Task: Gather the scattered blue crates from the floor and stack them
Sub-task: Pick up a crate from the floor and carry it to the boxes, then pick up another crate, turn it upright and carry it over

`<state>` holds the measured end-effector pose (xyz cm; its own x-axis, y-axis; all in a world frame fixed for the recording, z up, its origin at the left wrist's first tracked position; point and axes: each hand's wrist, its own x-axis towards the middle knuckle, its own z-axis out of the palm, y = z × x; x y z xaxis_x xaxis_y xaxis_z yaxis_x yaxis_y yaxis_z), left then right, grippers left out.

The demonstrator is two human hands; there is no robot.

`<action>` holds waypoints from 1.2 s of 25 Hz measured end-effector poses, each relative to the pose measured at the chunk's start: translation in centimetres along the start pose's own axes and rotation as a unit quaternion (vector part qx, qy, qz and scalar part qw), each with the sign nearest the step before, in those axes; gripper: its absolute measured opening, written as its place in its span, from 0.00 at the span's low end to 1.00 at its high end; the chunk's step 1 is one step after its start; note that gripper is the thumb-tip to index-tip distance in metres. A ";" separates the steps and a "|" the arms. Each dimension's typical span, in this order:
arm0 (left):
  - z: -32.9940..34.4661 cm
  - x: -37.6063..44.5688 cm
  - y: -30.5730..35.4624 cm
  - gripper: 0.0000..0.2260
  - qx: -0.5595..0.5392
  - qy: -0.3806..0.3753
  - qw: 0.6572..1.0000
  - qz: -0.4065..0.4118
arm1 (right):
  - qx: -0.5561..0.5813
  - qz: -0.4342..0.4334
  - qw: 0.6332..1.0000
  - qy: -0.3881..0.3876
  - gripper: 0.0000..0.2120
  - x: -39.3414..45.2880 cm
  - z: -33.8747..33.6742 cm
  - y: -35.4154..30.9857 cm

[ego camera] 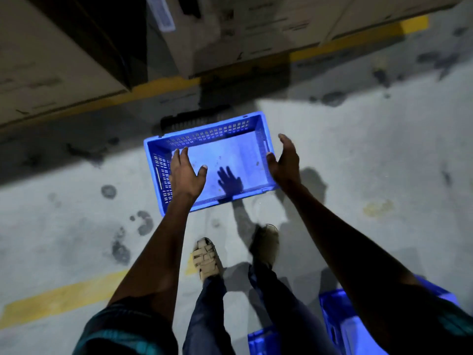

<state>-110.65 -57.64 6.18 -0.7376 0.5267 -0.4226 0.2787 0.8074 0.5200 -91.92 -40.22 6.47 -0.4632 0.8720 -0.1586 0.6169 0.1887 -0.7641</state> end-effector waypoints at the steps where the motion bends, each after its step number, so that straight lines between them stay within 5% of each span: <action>1: -1.4 -1.9 1.6 0.31 -0.019 -0.008 1.000 0.004 | -0.002 0.007 1.000 0.015 0.24 -1.8 -2.0 -1.8; 9: -13.2 -20.4 13.9 0.24 -0.121 -0.111 0.977 0.137 | 0.068 0.077 0.980 0.172 0.21 -17.9 -17.5 -14.8; 16: -18.4 -30.1 18.8 0.18 -0.122 -0.189 0.933 0.280 | 0.137 0.143 0.936 0.291 0.22 -31.3 -27.1 -18.4; 24: -13.0 -37.1 30.9 0.10 -0.077 -0.286 0.871 0.392 | 0.146 0.234 0.870 0.408 0.20 -42.4 -36.3 -13.6; 30: -4.3 -44.1 41.3 0.09 -0.069 -0.344 0.820 0.452 | 0.153 0.276 0.789 0.528 0.17 -48.0 -45.2 -6.5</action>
<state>-69.23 -48.70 49.44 0.2674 0.9570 -0.1125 0.4124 -0.0081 0.9110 -44.94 -62.91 47.33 0.7092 0.7042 -0.0331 0.2830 -0.3274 -0.9015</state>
